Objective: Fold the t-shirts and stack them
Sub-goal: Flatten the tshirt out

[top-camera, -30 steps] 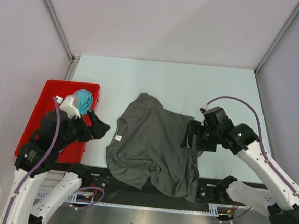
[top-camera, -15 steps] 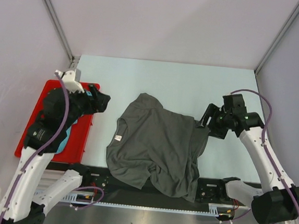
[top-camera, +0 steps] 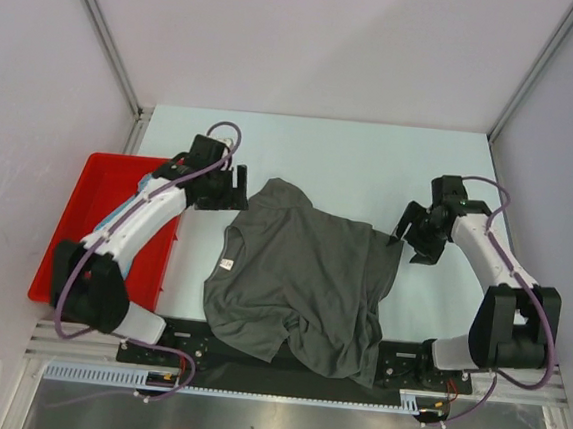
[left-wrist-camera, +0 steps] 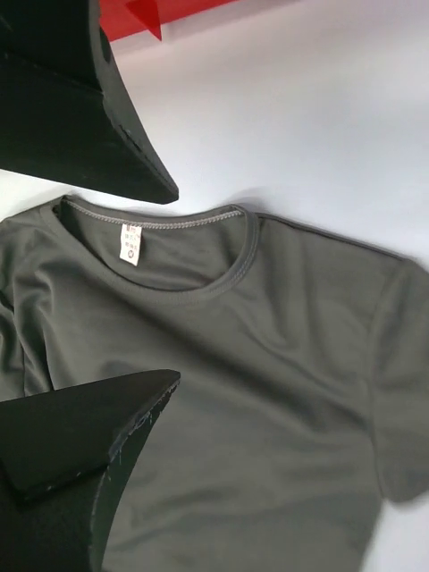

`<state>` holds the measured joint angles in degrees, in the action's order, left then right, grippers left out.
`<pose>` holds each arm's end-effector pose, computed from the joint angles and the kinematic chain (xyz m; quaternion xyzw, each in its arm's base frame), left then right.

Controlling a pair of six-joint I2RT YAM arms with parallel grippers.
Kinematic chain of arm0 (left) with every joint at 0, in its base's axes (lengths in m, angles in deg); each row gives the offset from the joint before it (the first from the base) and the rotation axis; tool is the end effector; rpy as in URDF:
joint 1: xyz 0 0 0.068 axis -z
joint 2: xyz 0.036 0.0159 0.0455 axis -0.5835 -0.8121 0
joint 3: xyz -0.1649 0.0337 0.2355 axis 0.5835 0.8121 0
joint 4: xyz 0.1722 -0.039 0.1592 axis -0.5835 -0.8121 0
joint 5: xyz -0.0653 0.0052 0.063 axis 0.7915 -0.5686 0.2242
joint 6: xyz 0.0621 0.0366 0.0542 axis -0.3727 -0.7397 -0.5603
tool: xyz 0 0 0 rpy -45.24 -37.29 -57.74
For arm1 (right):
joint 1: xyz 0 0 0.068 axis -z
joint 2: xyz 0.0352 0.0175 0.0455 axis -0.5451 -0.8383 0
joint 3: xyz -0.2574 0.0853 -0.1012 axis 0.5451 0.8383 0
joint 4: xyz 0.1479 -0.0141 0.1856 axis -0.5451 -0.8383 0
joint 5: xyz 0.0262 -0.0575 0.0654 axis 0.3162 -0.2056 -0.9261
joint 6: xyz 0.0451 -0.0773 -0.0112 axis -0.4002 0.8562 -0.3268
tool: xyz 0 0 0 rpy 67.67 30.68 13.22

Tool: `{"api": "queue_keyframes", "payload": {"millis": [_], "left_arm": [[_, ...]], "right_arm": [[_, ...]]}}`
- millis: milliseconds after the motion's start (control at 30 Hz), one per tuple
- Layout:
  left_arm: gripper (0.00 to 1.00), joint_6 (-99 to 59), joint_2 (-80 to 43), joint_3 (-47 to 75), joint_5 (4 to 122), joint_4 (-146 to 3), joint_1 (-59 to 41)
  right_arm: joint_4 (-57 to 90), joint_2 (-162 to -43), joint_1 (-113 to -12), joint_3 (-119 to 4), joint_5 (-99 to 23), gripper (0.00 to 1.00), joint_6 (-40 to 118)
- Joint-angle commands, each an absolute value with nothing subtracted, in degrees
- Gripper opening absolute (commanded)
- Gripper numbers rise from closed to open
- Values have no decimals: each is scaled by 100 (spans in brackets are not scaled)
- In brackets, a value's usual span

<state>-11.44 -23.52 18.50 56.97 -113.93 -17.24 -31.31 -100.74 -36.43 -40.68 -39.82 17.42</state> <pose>0.2775 -0.0956 0.2768 -0.0059 0.9482 -0.1202 0.2941 0.2491 0.0286 0.2251 0.1971 0.9601 0.1304 0.1498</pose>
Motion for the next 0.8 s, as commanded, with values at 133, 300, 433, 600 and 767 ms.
{"api": "queue_keyframes", "payload": {"millis": [133,300,433,600,767], "left_arm": [[78,-1126,-3820,1480,5535,-11438,-1750],[78,-1099,-4444,1339,5508,-11323,-1750],[73,-1178,-5041,1050,5376,-11332,-1750],[54,-1248,-5394,847,5289,-11367,-1759],[11,-1336,-5597,654,5201,-11446,-1812]], "right_arm": [[-2438,-11145,-3611,-4194,-3665,77,2042],[-2200,-11707,-3611,-4458,-3464,75,2227],[-2103,-12190,-3611,-4713,-3419,70,2376],[-1945,-12499,-3611,-4933,-3524,59,2447],[-1813,-12482,-3629,-4959,-3499,31,2377]]}}
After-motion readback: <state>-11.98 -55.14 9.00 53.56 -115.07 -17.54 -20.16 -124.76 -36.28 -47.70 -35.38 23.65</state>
